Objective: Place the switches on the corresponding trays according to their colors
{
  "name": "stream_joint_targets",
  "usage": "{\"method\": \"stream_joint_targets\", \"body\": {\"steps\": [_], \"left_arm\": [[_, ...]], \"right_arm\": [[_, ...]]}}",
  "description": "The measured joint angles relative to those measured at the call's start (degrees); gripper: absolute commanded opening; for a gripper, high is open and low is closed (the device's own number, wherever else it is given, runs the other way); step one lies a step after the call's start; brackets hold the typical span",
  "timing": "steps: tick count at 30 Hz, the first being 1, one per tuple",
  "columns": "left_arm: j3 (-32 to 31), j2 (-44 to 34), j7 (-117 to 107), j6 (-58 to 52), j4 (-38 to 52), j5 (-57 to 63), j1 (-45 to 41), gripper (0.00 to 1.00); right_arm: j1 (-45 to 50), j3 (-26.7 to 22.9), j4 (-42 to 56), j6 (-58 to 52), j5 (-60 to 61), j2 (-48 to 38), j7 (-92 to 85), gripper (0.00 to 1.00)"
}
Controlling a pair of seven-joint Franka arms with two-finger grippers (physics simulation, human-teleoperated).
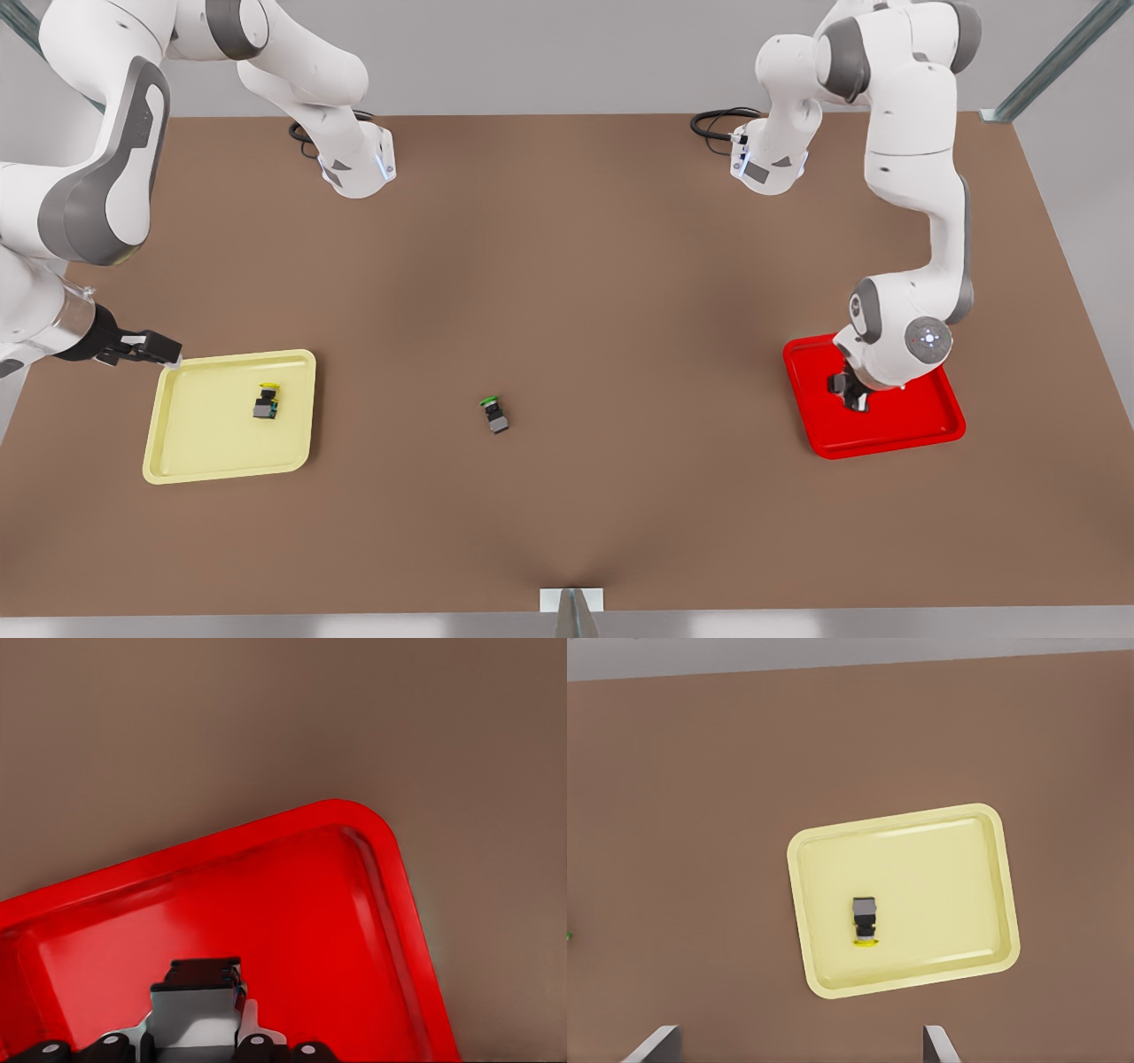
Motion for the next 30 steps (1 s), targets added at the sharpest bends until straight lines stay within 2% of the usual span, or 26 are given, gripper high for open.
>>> {"method": "stream_joint_targets", "body": {"steps": [2, 3, 4, 14, 18, 21, 25, 26, 29, 30], "left_arm": [[0.06, 0.46, 0.58, 0.05, -0.01, -0.6, 1.21, 0.72], [0.06, 1.02, 0.56, 0.01, -0.01, -1.01, 1.78, 0.97], [0.06, 1.5, 0.59, -0.24, -0.01, -1.72, 1.76, 1.0], [0.15, 0.87, -1.7, -2.17, 0.35, -1.05, 1.68, 1.0], [0.34, -5.0, -37.96, -15.84, 7.91, -1.8, 1.65, 1.0], [0.34, -3.33, -63.61, -29.12, 23.34, -2.48, 1.74, 1.0], [-0.15, -2.92, -96.98, -29.26, 35.12, -2.84, 1.25, 1.0], [-2.49, -3.83, -104.02, -28.98, 36.51, -2.76, 2.71, 1.0], [-25.69, -10.57, -116.09, -29.14, 36.18, 2.39, 18.78, 1.0], [-27.36, -12.32, -116.41, -29.33, 35.75, 4.36, 19.95, 1.0]], "right_arm": [[0.0, 0.0, 0.0, 0.0, 0.0, 0.0, 0.0, 1.0], [0.0, 0.0, 0.0, 0.0, 0.0, 0.0, 0.0, 1.0], [0.0, 0.0, 0.0, 0.0, 0.0, 0.0, 0.0, 1.0], [0.0, 0.0, 0.0, 0.18, 0.0, 0.0, 0.0, 1.0], [0.0, 0.0, 0.0, 0.26, 0.3, 0.0, 0.0, 1.0], [0.0, 0.0, 0.0, 0.54, 0.53, 0.0, 0.0, 1.0], [-0.11, -0.09, 0.0, 1.58, 0.53, 0.0, 0.0, 1.0], [0.05, -0.05, 0.0, 1.68, 0.53, 0.0, 0.0, 1.0], [-0.1, -0.09, 0.0, 1.77, 0.7, 0.0, 0.0, 1.0], [-0.28, -0.08, 0.0, 1.76, 0.7, 0.0, 0.0, 1.0]]}}
